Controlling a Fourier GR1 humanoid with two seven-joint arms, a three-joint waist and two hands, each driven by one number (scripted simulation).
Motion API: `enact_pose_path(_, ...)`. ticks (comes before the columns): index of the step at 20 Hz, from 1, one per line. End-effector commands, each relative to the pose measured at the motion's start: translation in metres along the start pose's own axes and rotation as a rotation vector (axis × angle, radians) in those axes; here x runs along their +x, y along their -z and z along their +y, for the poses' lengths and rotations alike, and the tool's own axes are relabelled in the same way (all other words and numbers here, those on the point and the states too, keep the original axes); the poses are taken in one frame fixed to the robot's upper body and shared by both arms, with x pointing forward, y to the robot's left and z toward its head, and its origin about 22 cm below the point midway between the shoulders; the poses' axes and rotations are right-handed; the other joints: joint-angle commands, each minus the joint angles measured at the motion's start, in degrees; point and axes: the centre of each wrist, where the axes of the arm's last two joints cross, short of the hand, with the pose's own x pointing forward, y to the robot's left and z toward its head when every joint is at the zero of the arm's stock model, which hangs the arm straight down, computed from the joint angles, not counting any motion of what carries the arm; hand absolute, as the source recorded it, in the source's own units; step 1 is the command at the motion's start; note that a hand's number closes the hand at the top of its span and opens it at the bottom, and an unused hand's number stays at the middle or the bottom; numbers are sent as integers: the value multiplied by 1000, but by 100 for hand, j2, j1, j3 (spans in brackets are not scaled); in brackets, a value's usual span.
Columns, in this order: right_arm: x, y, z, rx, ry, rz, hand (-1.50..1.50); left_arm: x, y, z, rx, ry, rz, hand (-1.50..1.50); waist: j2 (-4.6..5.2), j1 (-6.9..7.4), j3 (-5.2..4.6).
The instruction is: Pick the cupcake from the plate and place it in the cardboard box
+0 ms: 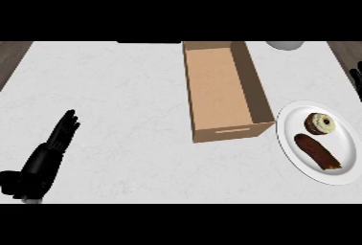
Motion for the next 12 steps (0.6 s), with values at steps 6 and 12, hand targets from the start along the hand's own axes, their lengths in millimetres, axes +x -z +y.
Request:
enact_pose_path(6, -20, 64, -51, -104, 275, -147, -150, 9, 22, 8, 150, 180, 25, 0, 133, 262, 109)
enact_pose_path(12, -103, 16, -58, -429, 32, 145, -150, 1, 26, -10, 123, 143, 89, 0, 119, 140, 99)
